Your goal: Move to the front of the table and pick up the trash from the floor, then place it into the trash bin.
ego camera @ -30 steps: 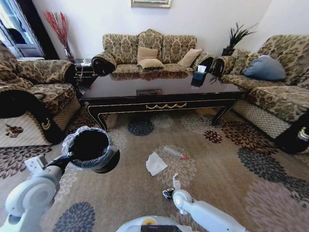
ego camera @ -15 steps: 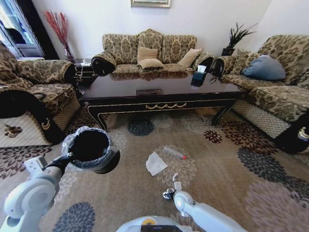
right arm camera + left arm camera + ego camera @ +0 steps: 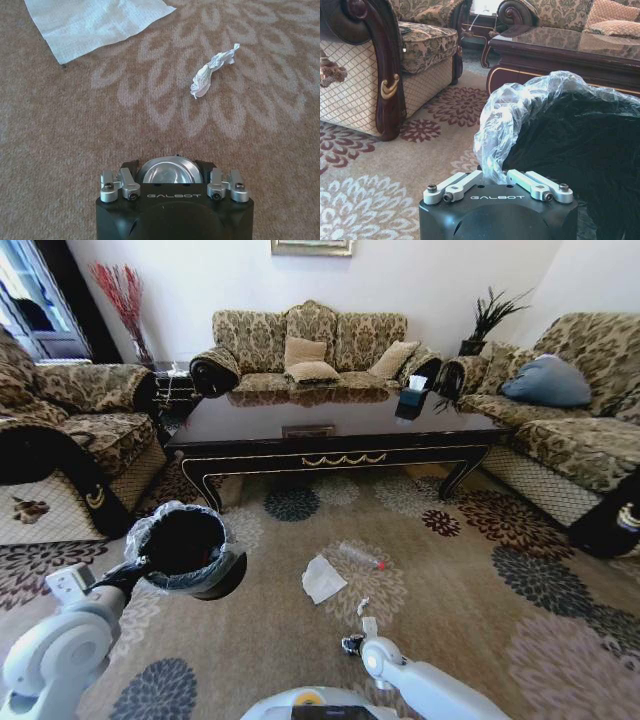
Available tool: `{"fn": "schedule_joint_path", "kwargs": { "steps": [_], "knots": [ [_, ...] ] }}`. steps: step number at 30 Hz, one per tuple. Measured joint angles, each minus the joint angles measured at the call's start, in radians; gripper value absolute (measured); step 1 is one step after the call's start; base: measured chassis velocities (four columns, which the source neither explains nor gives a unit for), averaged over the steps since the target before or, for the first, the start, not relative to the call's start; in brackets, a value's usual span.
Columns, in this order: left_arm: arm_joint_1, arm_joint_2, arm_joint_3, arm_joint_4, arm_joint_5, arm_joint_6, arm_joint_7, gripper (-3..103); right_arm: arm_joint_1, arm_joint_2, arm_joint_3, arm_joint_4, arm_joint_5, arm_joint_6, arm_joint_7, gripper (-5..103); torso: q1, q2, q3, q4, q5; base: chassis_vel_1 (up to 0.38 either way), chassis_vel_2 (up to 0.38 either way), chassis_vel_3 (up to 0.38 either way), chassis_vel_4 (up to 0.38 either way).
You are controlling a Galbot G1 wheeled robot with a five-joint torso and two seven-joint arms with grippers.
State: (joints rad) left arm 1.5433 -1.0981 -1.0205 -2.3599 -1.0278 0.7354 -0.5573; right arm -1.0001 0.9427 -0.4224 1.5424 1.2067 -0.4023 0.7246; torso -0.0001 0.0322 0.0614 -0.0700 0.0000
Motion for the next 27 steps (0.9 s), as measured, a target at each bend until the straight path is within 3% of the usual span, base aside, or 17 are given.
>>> {"fn": "schedule_joint_path", "kwargs": {
  "steps": [8, 13, 15, 18, 27],
  "knots": [
    [-0.004, -0.006, 0.014, 0.001, 0.006, 0.000, 0.000, 3, -0.012, -0.007, 0.010, 0.009, -0.015, 0.001, 0.000, 60, 0.000, 0.000, 0.000, 0.0002, 0.0004, 0.000, 0.000, 0.000, 0.000],
    [-0.006, -0.007, 0.020, 0.003, 0.010, 0.000, 0.001, 3, -0.029, -0.015, 0.034, 0.038, 0.024, 0.002, 0.026, 84, 0.000, 0.000, 0.000, -0.0003, 0.0000, 0.000, 0.000, 0.000, 0.000],
    [-0.007, -0.007, 0.020, 0.003, 0.010, 0.000, 0.001, 3, -0.032, -0.014, 0.041, 0.044, 0.042, 0.001, 0.039, 84, 0.000, 0.000, 0.000, -0.0002, 0.0000, 0.000, 0.000, 0.000, 0.000],
    [-0.008, -0.007, 0.020, 0.003, 0.010, 0.000, 0.002, 3, -0.045, -0.006, 0.061, 0.062, 0.093, -0.001, 0.086, 97, 0.000, 0.000, 0.000, 0.0000, 0.0001, 0.000, 0.000, 0.000, 0.000],
    [-0.010, -0.007, 0.020, 0.005, 0.010, 0.000, 0.002, 3, -0.056, 0.011, 0.090, 0.080, 0.211, -0.020, 0.177, 100, 0.000, 0.000, 0.000, 0.0000, 0.0000, 0.000, 0.000, 0.000, 0.000]
  ]
}}
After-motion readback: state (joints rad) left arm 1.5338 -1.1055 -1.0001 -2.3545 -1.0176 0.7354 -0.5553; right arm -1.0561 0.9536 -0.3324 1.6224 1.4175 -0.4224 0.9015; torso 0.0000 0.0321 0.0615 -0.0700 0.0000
